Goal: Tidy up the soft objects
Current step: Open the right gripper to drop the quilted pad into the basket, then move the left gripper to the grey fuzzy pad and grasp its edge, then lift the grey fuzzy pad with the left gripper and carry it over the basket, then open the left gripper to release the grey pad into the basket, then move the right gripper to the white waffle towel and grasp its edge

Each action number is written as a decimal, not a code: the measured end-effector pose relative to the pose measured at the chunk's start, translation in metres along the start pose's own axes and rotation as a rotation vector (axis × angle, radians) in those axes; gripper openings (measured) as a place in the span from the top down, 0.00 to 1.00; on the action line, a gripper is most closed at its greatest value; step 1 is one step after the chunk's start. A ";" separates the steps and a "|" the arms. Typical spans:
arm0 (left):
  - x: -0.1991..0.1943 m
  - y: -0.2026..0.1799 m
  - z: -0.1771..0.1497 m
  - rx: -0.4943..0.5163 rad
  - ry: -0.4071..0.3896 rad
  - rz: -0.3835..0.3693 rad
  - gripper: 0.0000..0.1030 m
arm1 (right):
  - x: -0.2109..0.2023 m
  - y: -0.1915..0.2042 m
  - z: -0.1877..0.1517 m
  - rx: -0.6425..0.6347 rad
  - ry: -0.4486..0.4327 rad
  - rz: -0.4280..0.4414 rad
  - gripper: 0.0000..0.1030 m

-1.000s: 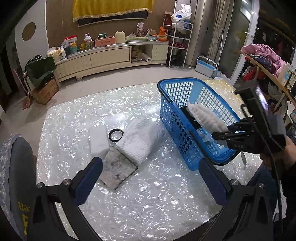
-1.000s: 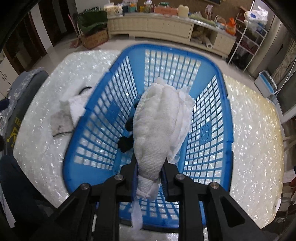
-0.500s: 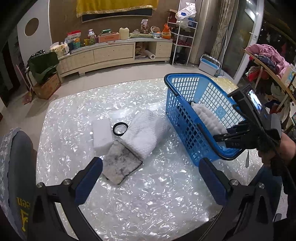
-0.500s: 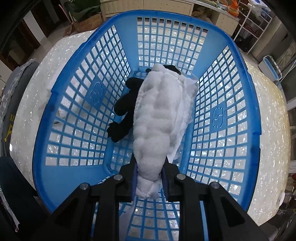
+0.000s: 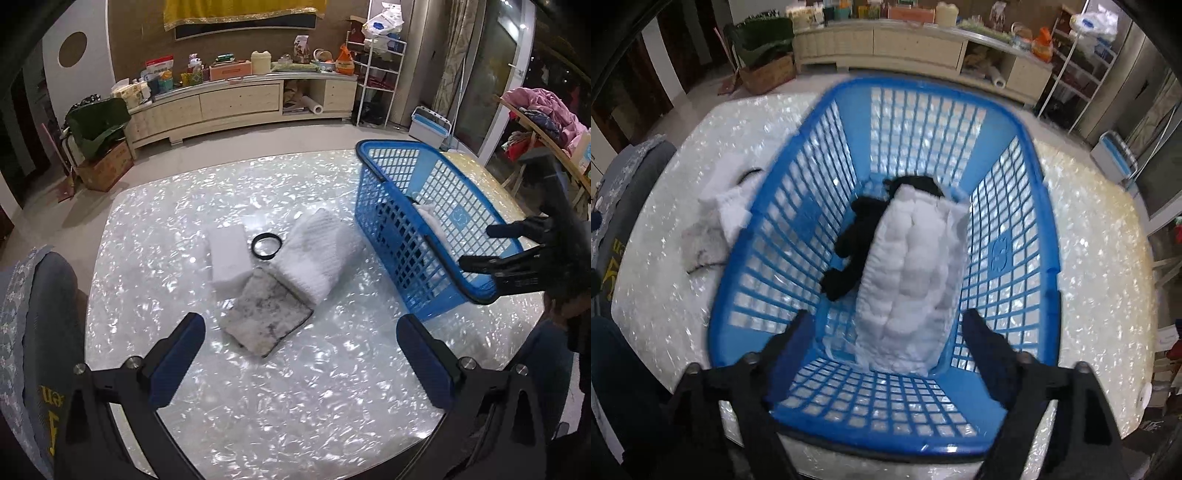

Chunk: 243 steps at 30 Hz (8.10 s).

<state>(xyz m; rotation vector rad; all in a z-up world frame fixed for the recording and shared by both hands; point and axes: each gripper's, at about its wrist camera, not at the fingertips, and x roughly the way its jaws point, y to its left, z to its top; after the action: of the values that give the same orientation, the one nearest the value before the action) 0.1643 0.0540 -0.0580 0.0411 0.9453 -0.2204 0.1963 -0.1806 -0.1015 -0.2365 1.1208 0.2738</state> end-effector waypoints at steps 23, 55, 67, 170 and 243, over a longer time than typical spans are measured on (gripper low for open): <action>0.019 0.065 -0.023 0.039 0.071 0.035 0.00 | -0.010 0.125 0.017 -0.226 -0.100 0.170 0.06; 0.136 0.091 -0.025 0.355 0.179 -0.142 0.01 | 0.073 0.154 0.038 -0.239 -0.087 0.131 0.05; 0.174 0.093 -0.022 0.310 0.241 -0.166 0.21 | 0.085 0.140 0.047 -0.168 -0.085 0.139 0.05; 0.072 -0.175 0.107 0.504 0.056 -0.298 0.96 | -0.039 -0.081 -0.024 0.176 -0.192 -0.022 0.05; -0.021 0.020 0.007 0.124 0.013 0.039 0.00 | -0.057 0.092 0.017 -0.128 -0.260 0.148 0.05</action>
<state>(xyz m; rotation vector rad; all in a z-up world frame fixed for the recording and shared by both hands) 0.1614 0.0761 -0.0380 0.1745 0.9420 -0.2429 0.1567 -0.0941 -0.0477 -0.2248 0.8653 0.4953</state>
